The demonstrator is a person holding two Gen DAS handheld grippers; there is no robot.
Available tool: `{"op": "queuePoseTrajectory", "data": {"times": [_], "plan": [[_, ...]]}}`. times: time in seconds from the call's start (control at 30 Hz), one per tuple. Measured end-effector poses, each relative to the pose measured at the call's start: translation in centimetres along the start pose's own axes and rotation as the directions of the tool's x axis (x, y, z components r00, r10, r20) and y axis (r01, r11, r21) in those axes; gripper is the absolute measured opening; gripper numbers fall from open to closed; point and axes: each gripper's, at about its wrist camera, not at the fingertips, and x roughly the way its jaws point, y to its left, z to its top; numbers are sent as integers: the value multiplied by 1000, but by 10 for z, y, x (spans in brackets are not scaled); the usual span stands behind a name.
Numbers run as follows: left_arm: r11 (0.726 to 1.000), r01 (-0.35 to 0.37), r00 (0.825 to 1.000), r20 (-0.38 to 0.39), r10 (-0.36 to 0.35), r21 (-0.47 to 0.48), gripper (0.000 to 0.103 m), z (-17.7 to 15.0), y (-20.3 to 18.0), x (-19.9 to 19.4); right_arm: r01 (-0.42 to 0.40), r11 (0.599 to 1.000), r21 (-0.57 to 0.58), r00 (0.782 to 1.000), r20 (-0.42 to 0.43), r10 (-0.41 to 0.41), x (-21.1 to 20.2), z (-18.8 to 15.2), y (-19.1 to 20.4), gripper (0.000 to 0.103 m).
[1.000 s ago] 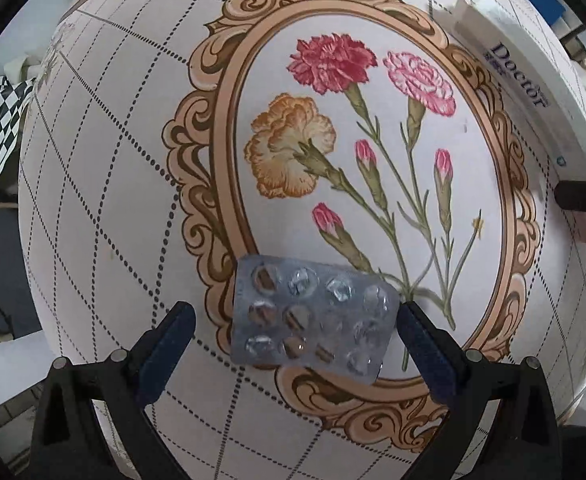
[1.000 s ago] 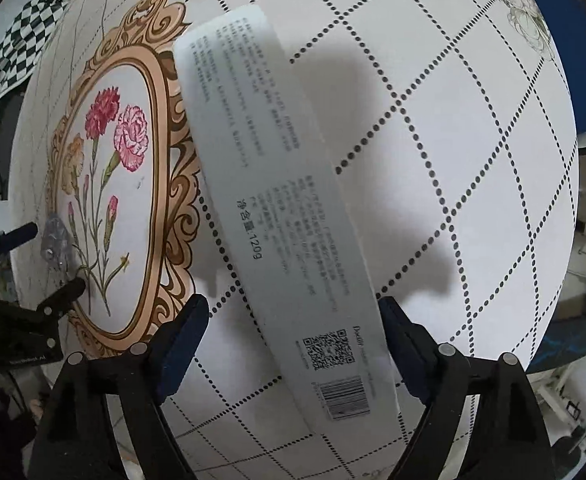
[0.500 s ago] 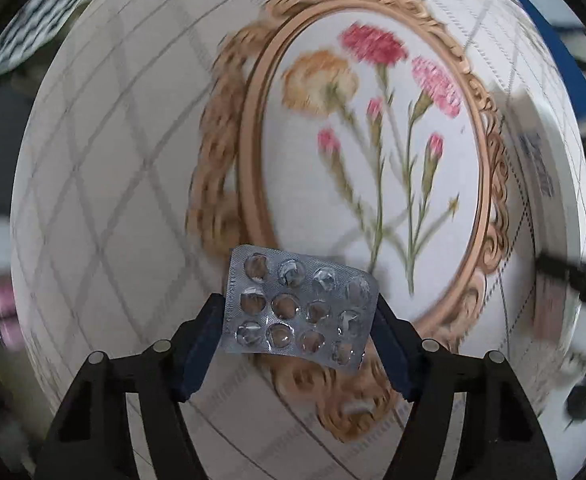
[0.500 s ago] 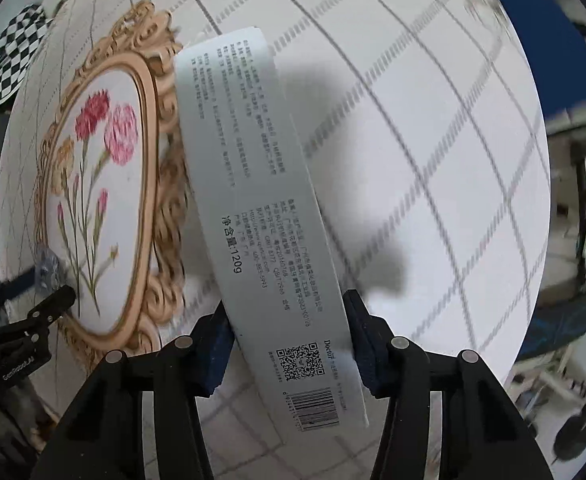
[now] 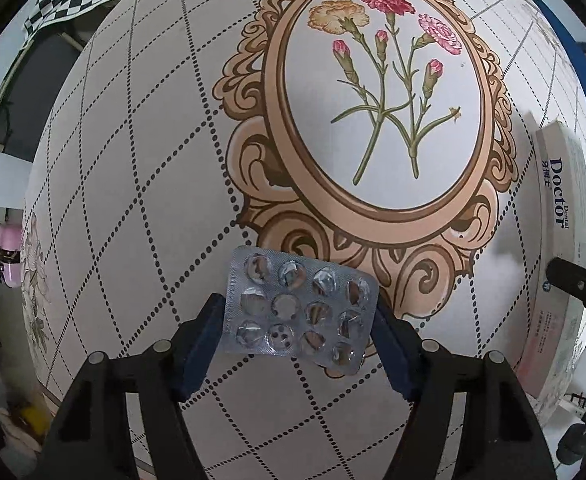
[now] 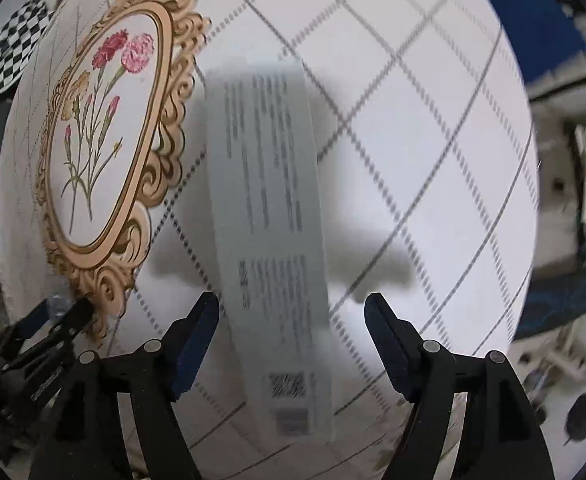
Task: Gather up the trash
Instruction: 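Carry both items down and drop them into the trash bin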
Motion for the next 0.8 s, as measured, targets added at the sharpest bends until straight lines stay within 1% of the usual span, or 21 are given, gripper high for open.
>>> {"op": "queuePoseTrajectory", "data": {"times": [0.03, 0.07, 0.1, 0.13, 0.17, 0.3, 0.43, 0.5, 0.6, 0.73, 0.8], "plan": [[1000, -5, 1000, 5, 5, 1, 67, 2, -1, -3, -1, 1000, -4, 1000, 0, 1, 3, -1, 1, 76], [1000, -9, 1000, 11, 9, 3, 66, 1, -4, -5, 1, 1000, -16, 1000, 0, -1, 6, 0, 3, 66], [1000, -10, 1000, 19, 10, 2, 65, -9, -1, -14, 10, 1000, -23, 1000, -2, -10, 7, 3, 4, 58], [1000, -7, 1000, 25, 7, 1, 65, -7, 0, -18, 28, 999, -26, 999, 17, -28, 6, 1, 7, 52], [1000, -4, 1000, 29, 4, 2, 65, -10, -5, -20, 46, 998, -43, 998, 33, -44, 4, -3, 10, 48], [1000, 8, 999, 50, -9, 16, 65, -23, -8, -36, 21, 999, -28, 999, 48, -20, -1, -22, 14, 48], [999, 38, 996, 84, -39, 22, 65, -44, -10, -59, 10, 1000, -23, 997, 80, -8, -14, -56, 20, 48], [998, 51, 993, 109, -55, 35, 65, -59, -10, -74, -2, 1000, -20, 995, 100, 4, -23, -81, 31, 48], [996, 66, 987, 141, -74, 61, 65, -85, -7, -98, -8, 1000, -17, 990, 140, 11, -43, -121, 32, 48], [990, 101, 975, 190, -117, 96, 65, -123, 14, -125, -29, 1000, -8, 979, 202, 30, -69, -180, 42, 48], [984, 126, 967, 207, -150, 123, 65, -147, 26, -134, -39, 999, 0, 974, 224, 38, -91, -204, 20, 48]]}}
